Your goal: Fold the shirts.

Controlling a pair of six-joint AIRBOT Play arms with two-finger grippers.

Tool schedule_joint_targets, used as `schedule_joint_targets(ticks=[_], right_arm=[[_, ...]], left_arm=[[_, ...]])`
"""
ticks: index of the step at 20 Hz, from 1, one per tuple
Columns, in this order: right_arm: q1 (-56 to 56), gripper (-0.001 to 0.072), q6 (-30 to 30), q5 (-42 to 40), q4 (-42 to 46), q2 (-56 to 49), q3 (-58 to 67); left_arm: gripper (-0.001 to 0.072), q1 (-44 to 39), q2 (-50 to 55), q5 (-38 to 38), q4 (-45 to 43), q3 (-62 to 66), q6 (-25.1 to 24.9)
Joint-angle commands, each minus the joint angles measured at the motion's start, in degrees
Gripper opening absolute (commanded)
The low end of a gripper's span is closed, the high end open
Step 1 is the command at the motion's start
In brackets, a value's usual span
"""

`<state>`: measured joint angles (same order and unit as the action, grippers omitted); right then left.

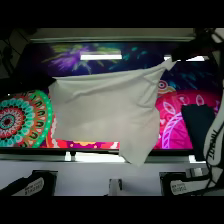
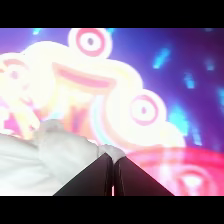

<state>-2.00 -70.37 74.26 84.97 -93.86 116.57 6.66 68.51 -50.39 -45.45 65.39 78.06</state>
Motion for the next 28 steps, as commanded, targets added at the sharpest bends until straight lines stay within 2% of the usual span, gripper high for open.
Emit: schedule_joint_targets(ticks=[1,3,6,7,8,9,10,12,14,15,17,21,24,25,28], right_arm=[[-0.07,0.0020,-4.22,-4.26,-19.56,-12.44,0.07],[-0.07,0.0021,-4.22,-4.72,-24.94,-15.63,0.07],[-0.04,0.0022,-4.02,-4.63,-26.58,-17.57,0.07],[0.00,0.0111,-3.39,-5.11,-26.60,-17.38,0.09],[0.52,0.0379,-2.80,-5.40,-26.69,-16.74,0.11],[1.55,0.0665,-0.04,-3.78,-26.73,-15.45,0.13],[3.17,0.0645,3.50,-0.55,-25.51,-13.73,0.13],[7.23,0.0593,5.16,9.86,-20.50,-10.86,0.11],[10.95,0.0575,9.70,21.88,-19.58,-9.29,-1.49],[11.98,0.0574,11.76,25.55,-19.63,-7.85,-4.52],[12.41,0.0574,12.90,25.35,-19.74,-3.67,-12.50],[12.39,0.0573,13.84,19.98,-20.57,3.48,-25.44],[12.44,0.0574,14.51,21.00,-19.50,4.28,-27.34],[12.44,0.0574,14.49,21.27,-18.93,4.39,-27.61],[12.44,0.0571,14.78,21.75,-17.42,5.86,-29.99]], left_arm=[[0.0034,1.44,10.95,0.87,3.56,-2.01,2.78],[0.0034,1.25,14.03,0.76,3.93,-2.03,2.75],[0.0044,0.44,16.37,0.59,4.11,-2.03,2.60],[0.0181,0.42,16.44,0.24,4.09,-2.01,2.60],[0.0464,1.14,16.41,-1.77,3.98,-1.27,2.58],[0.0650,2.93,16.41,-6.16,3.08,0.52,1.97],[0.0649,5.40,16.41,-11.96,0.24,2.99,0.57],[0.0625,11.43,16.41,-24.98,-13.88,8.24,2.29],[0.0625,16.48,16.26,-32.81,-27.30,8.61,6.27],[0.0625,18.53,16.26,-34.10,-29.27,7.10,6.21],[0.0625,21.70,16.37,-33.33,-27.98,1.95,5.88],[0.0620,21.99,17.53,-27.58,-21.73,-6.21,-1.11],[0.0617,21.07,19.47,-26.10,-16.55,-7.17,-2.64],[0.0594,20.48,20.13,-25.94,-15.93,-7.17,-2.64],[0.0585,17.73,22.10,-25.24,-15.17,-7.17,-2.67]])
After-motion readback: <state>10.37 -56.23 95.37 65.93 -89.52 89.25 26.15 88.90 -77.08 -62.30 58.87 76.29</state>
